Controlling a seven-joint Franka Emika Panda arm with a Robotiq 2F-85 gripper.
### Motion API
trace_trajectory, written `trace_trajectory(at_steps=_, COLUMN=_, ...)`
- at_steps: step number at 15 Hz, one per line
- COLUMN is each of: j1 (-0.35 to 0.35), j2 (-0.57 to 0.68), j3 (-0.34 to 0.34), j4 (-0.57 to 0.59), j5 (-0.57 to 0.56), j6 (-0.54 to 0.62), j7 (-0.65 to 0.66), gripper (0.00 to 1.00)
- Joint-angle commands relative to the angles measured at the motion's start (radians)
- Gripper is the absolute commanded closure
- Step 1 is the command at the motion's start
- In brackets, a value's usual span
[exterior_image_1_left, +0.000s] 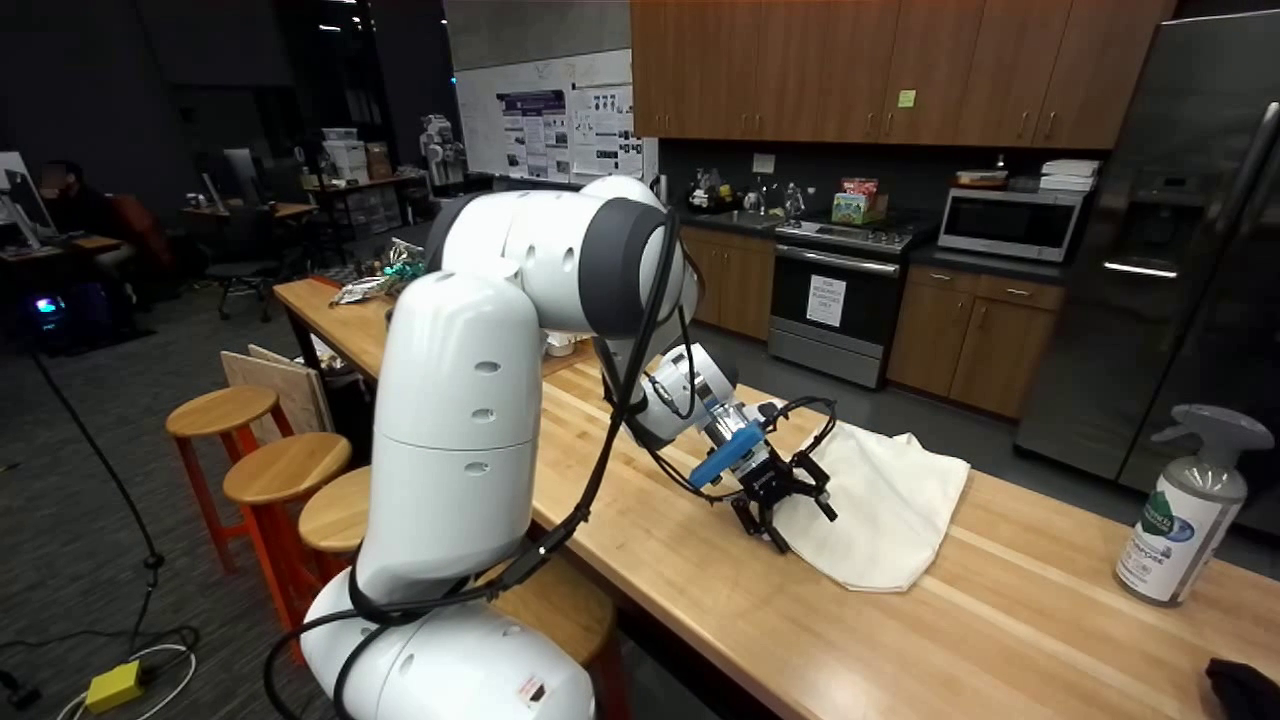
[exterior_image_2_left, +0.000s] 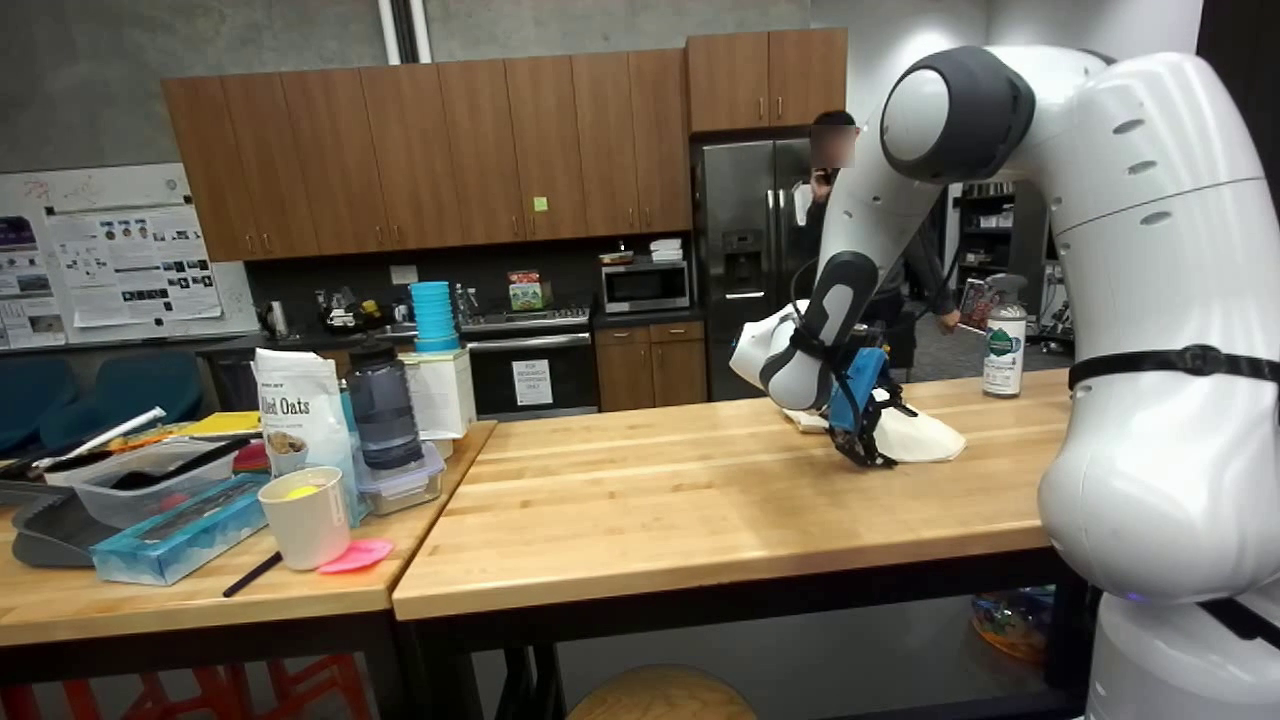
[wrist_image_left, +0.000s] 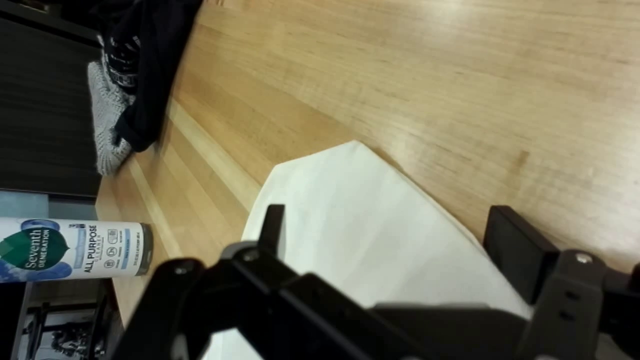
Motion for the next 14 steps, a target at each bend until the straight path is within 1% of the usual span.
trace_trajectory(at_steps=1, j1=0.006, j2=0.0, j3=-0.005, j4=0.002, j5=0.002, j6=-0.001, j7=-0.002, gripper=0.0)
trace_trajectory(at_steps=5, j1=0.006, j2=0.001, j3=-0.005, j4=0.002, j5=0.002, j6=-0.001, j7=-0.002, gripper=0.0)
trace_trajectory(at_steps=11, j1=0.067, j2=-0.014, j3=0.043, j4=0.004, j5=-0.029, j6=0.012, j7=-0.009, gripper=0.0)
trace_trajectory(at_steps=14, j1=0.098, j2=-0.004, j3=0.059, j4=0.038, j5=-0.039, j6=0.007, j7=-0.007, gripper=0.0)
